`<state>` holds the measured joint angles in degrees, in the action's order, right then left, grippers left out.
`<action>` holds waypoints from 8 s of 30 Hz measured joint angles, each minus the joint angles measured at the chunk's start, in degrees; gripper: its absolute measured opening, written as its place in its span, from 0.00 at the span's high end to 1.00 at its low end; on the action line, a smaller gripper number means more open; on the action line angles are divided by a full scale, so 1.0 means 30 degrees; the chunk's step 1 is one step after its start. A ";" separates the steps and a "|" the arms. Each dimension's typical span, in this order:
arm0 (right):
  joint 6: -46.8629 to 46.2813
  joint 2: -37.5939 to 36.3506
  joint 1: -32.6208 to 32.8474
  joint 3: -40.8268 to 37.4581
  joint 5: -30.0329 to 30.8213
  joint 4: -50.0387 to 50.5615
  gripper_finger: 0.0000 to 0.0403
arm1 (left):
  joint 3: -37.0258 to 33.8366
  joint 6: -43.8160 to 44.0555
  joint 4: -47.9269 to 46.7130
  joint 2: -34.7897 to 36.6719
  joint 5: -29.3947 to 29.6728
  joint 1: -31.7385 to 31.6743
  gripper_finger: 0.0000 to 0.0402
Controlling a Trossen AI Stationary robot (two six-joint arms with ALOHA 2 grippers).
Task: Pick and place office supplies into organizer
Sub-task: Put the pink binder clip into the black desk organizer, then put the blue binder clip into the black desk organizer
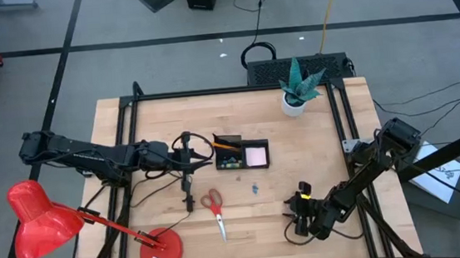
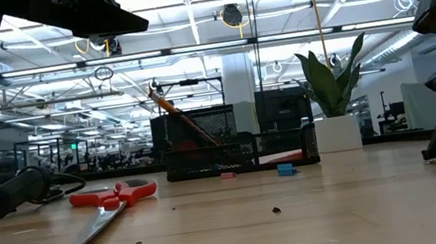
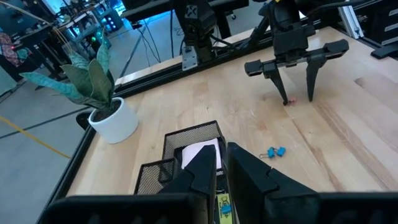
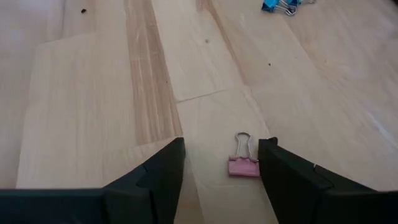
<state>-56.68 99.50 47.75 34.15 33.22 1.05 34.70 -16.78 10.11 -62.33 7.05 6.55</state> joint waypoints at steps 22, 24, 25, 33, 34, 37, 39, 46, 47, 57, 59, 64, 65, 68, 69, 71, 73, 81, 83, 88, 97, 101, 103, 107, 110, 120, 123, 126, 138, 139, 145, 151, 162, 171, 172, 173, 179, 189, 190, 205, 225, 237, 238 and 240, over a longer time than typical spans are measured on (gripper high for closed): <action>0.2705 -0.0847 -0.1058 -0.0103 -0.0744 -0.1015 0.83 | 0.0000 0.0022 0.0000 -0.0007 -0.0007 0.0000 0.88; 0.4000 -0.1401 -0.1587 -0.0103 -0.1007 -0.1607 0.82 | 0.0000 0.0021 0.0004 -0.0004 -0.0007 0.0000 0.88; 0.4746 -0.1702 -0.1880 -0.0103 -0.1109 -0.1796 0.82 | 0.0000 0.0021 0.0001 -0.0007 -0.0007 0.0000 0.88; 1.0325 -0.4182 -0.4522 -0.0088 -0.1490 -0.3547 0.89 | 0.0000 0.0051 0.0015 -0.0007 -0.0015 0.0007 0.88; 1.0928 -0.4349 -0.4838 -0.0090 -0.1577 -0.3717 0.88 | 0.0000 0.0051 0.0015 -0.0007 -0.0015 0.0007 0.88; 1.2939 -0.4771 -0.5964 -0.0088 -0.1932 -0.5461 0.86 | 0.0000 0.0051 0.0015 -0.0007 -0.0015 0.0007 0.88; 1.4177 -0.4804 -0.6775 -0.0052 -0.2376 -0.7026 0.85 | 0.0000 -0.0011 0.0017 -0.0007 -0.0015 0.0007 0.88; 1.6975 -0.4736 -0.9445 0.0640 -0.4699 -0.8927 0.87 | 0.0000 -0.0226 0.0072 -0.0007 0.0099 0.0007 0.88; 1.7231 -0.4736 -0.9778 0.0768 -0.4711 -0.8950 0.87 | 0.0000 -0.0228 0.0135 -0.0007 0.0165 0.0007 0.88; 1.7796 -0.3682 -1.2838 0.2029 -0.7747 -0.8914 0.86 | 0.0000 -0.0874 0.1059 -0.0007 0.0323 0.0007 0.88; 1.8053 -0.2947 -1.3224 0.2511 -0.8160 -0.8826 0.86 | 0.0000 -0.0962 0.1008 -0.0007 0.0328 0.0007 0.88; 1.8628 -0.0922 -1.4153 0.3825 -0.8141 -0.8769 0.86 | 0.0000 -0.1246 0.1013 -0.0007 0.0335 0.0005 0.88; 1.8628 -0.0619 -1.4384 0.4052 -0.8148 -0.8775 0.86 | 0.0000 -0.1246 0.1008 -0.0007 0.0335 0.0007 0.88; 1.8694 0.0183 -1.4931 0.4523 -0.8101 -0.8778 0.86 | 0.0000 -0.1253 0.0903 -0.0007 0.0335 0.0007 0.88; 1.8702 0.0402 -1.5097 0.4662 -0.8078 -0.8777 0.86 | 0.0000 -0.1253 0.0758 -0.0007 0.0335 0.0007 0.88; 1.8736 0.0697 -1.5395 0.4883 -0.8113 -0.8783 0.86 | 0.0000 -0.1270 0.0535 -0.0007 0.0338 0.0007 0.88; 1.8774 0.0910 -1.5583 0.5033 -0.8134 -0.8833 0.86 | 0.0000 -0.1304 0.0510 -0.0007 0.0342 0.0007 0.88; 1.8781 0.0940 -1.5803 0.5027 -0.8137 -0.8376 0.83 | 0.0000 -0.1821 0.0544 -0.0007 0.0350 0.0007 0.88; 1.8751 0.0986 -1.5803 0.5027 -0.8107 -0.8186 0.80 | 0.0000 -0.1829 0.0673 -0.0007 0.0355 0.0007 0.88; 1.7945 0.1265 -1.5864 0.5025 -0.7566 -0.8405 0.69 | 0.0000 -0.1829 0.0836 -0.0007 0.0357 0.0007 0.88; 1.7193 0.1319 -1.6014 0.5019 -0.7585 -0.8571 0.57 | 0.0000 -0.1800 0.1027 -0.0007 0.0350 0.0007 0.88; 1.7258 0.1319 -1.6014 0.5019 -0.7628 -0.8745 0.54 | 0.0000 -0.1756 0.1027 -0.0007 0.0350 0.0005 0.88; 1.7727 0.1319 -1.5986 0.5012 -0.7652 -0.8867 0.53 | 0.0000 -0.1746 0.1035 -0.0007 0.0340 0.0007 0.88; 1.8551 0.1319 -1.5532 0.5012 -0.7060 -0.8869 0.53 | 0.0000 -0.1719 0.1027 -0.0007 0.0328 0.0007 0.88; 1.6806 0.1319 -1.5463 0.5012 -0.7644 -1.0094 0.55 | 0.0000 -0.1661 0.1027 -0.0007 0.0328 0.0007 0.88; 1.5073 0.1311 -1.5674 0.7503 -0.7324 -0.5028 0.54 | 0.0000 -0.1188 0.1151 -0.0007 0.0153 0.0022 0.88; 1.4091 0.1311 -1.5701 0.8404 -0.7030 -0.3279 0.52 | 0.0000 -0.1090 0.1151 -0.0007 0.0142 0.0051 0.88; 1.2695 0.1311 -1.5679 0.9192 -0.6795 -0.1868 0.49 | 0.0000 -0.0921 0.1151 -0.0007 0.0144 0.0131 0.88; 1.1868 0.1297 -1.5635 0.9966 -0.7128 -0.0960 0.46 | 0.0000 -0.0996 0.1158 -0.0007 0.0124 0.0291 0.88; 1.2092 0.1297 -1.5635 0.9966 -0.7172 -0.1040 0.46 | 0.0000 -0.0993 0.1158 -0.0007 0.0117 0.0291 0.88; 1.1630 0.1297 -1.5664 0.9966 -0.7173 -0.0980 0.59 | 0.0000 -0.0984 0.1158 -0.0007 0.0117 0.0291 0.88; 1.1673 0.1297 -1.5573 0.9961 -0.8159 -0.1238 0.58 | 0.0000 -0.0949 0.1156 -0.0007 0.0119 0.0291 0.88; 1.1187 0.1297 -1.5773 0.9952 -0.7576 -0.1920 0.19 | 0.0000 -0.0852 0.1139 -0.0007 0.0124 0.0291 0.88; 1.1272 0.1297 -1.5768 0.9952 -0.7595 -0.1731 0.45 | 0.0000 -0.0845 0.0954 -0.0007 0.0124 0.0291 0.88; 1.1596 0.1297 -1.5726 0.9952 -0.7614 -0.1828 0.51 | 0.0000 -0.0845 0.0954 -0.0007 0.0124 0.0291 0.88; 1.1882 0.1297 -1.5638 0.9952 -0.7657 -0.1959 0.55 | 0.0000 -0.0838 0.0954 -0.0007 0.0124 0.0291 0.88; 1.2570 0.1297 -1.5179 0.9952 -0.8614 -0.2915 0.57 | 0.0000 -0.0187 0.0366 0.0000 0.0110 0.0291 0.88; 1.8849 0.1297 -1.4226 0.9944 -0.4281 -0.3448 0.27 | -0.0007 0.0197 -0.1293 -0.0443 -0.0055 0.0285 0.88; 1.9434 0.1297 -1.4122 0.9944 -0.3799 -0.3457 0.26 | -0.0013 0.0197 -0.1336 -0.0682 -0.0181 0.0249 0.88; 2.1134 0.1297 -1.3549 0.9944 -0.2585 -0.3647 0.26 | -0.0015 -0.0987 0.3576 -0.5386 -0.0495 -0.0417 0.88; 2.1654 0.1297 -1.3260 0.9937 -0.2470 -0.5442 0.26 | 0.0000 -0.1168 0.4400 -0.7745 0.0252 -0.2002 0.88; 1.8523 0.1297 -1.2660 0.9931 -0.3790 0.0056 0.26 | 0.0014 -0.3235 0.3500 -0.5522 0.1445 0.0088 0.88; 1.7959 0.1297 -1.2579 0.9820 -0.4680 0.0733 0.26 | 0.0005 -0.3298 0.2809 -0.5004 0.1790 0.0314 0.88; 1.6802 0.1297 -1.2370 0.9308 -0.6387 0.1408 0.26 | 0.0003 -0.3333 0.2109 -0.4210 0.2232 0.0694 0.88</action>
<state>-6.28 103.39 10.64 62.08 14.06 5.27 34.71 -26.78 16.43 -74.95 13.74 8.63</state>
